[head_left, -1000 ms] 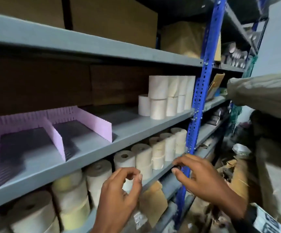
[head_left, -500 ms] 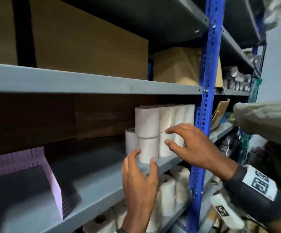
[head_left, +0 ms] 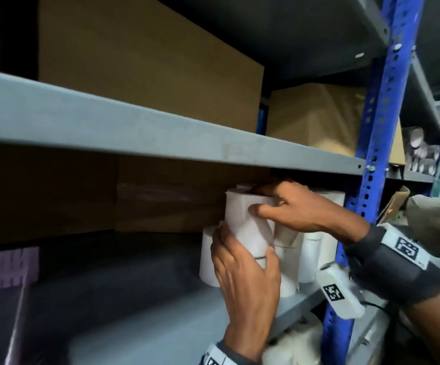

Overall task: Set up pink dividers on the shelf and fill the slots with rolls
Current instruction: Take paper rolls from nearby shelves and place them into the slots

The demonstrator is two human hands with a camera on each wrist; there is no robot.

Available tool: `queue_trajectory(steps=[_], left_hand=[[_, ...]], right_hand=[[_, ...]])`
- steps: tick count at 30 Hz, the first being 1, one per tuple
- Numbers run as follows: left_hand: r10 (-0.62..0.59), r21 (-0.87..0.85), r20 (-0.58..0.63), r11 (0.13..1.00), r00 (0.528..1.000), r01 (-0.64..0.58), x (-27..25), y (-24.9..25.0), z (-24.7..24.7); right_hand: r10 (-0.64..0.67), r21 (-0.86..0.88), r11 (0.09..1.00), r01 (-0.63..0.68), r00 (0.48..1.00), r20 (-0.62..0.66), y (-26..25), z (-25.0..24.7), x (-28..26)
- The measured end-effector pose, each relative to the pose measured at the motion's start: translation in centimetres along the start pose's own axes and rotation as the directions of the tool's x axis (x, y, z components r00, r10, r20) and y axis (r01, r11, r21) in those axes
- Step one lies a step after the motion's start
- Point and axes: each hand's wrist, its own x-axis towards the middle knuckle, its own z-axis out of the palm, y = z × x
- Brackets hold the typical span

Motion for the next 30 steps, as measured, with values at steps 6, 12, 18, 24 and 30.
queue_trajectory(steps=[6,12,18,24,30], left_hand=[[0.071,0.086,0.012,0.994,0.997,-0.072,0.0,0.7,-1.1],[0.175,0.043,0.053,0.983,0.983,-0.177,-1.8,1.4,-3.7],[0.184,-0.077,0.113,0.981,0.976,-0.176,-7.9,1.7,-8.5],[0.142,0.005,0.007,0.990,0.990,-0.142,-16.7,0.9,-12.9],[0.040,0.062,-0.044,0.997,0.998,-0.037,-25.0,0.8,-20.0]], right_hand=[[-0.175,0.233,0.945,0.230,0.956,-0.235,1.3,0.7,-3.5],[-0.247,0.377,0.834,0.404,0.883,-0.399,0.8,1.2,-8.1],[-0.305,0.492,0.772,0.403,0.914,-0.269,-1.2,-1.1,-13.4],[-0.351,0.581,0.718,0.384,0.920,-0.174,-5.3,1.9,-19.0],[-0.475,0.557,0.721,0.411,0.879,-0.033,-10.5,3.0,-22.5]])
